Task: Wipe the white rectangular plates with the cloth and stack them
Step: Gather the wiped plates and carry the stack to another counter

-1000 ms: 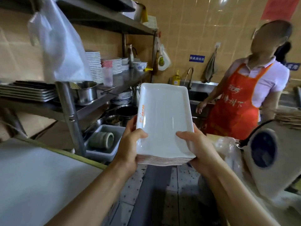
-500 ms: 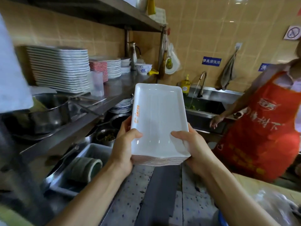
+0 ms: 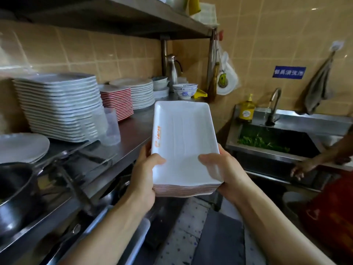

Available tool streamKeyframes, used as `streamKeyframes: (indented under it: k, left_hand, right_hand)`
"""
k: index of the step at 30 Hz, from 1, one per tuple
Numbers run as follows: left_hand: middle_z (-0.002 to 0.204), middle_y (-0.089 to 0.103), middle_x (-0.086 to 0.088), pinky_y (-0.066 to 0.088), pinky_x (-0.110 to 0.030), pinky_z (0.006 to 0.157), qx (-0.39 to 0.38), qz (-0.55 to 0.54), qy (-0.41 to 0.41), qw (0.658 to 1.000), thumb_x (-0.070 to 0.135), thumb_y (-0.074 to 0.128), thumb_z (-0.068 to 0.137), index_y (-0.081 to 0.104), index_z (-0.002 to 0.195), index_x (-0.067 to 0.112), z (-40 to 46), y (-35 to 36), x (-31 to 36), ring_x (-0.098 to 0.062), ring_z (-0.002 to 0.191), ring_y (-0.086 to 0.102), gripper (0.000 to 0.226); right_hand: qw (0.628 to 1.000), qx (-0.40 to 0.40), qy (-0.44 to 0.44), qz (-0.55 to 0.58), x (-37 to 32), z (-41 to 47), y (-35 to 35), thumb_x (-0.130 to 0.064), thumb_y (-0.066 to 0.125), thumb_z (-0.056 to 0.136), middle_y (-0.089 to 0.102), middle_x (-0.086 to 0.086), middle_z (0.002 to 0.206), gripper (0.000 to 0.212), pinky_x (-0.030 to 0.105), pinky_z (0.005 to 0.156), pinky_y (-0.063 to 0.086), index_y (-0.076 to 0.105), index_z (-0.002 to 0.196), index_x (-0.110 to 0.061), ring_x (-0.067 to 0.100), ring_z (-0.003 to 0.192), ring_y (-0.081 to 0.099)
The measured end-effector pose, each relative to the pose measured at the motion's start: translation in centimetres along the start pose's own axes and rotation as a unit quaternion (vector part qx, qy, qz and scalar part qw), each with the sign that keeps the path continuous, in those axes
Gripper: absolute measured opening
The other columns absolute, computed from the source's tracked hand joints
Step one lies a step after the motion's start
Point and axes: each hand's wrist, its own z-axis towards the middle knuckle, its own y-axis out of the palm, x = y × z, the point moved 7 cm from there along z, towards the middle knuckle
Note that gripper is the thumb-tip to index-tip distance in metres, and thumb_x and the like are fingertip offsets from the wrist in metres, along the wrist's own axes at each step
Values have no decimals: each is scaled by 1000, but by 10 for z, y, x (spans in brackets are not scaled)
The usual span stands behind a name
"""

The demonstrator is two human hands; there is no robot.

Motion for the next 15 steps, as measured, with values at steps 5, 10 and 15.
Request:
streamKeyframes:
  k: [5,10,15]
  left_hand:
    - [82,74,1,54,-26,55,63,-3,38,997,-3,45,79,63,101,26,63,23,-6,-16,67,69,41]
    - [91,73,-5,54,-26,55,119,-18,65,991,-4,43,79,61,111,21,117,53,-7,-20,73,69,45]
    - [91,72,-3,51,-21,53,185,-19,92,978,-6,42,78,57,122,17,157,64,-4,-15,71,68,52]
  right_hand:
    - [998,-67,11,-1,-5,84,-33,-11,61,65,69,8,109,59,41,73,57,57,120,-33,32,96,68]
    - [988,-148,25,21,-28,158,-58,-4,56,72,70,10,108,50,43,74,58,61,115,-29,34,94,68]
    - [982,-182,48,30,-37,216,-67,6,47,80,71,13,103,45,37,66,58,61,116,-17,31,86,70]
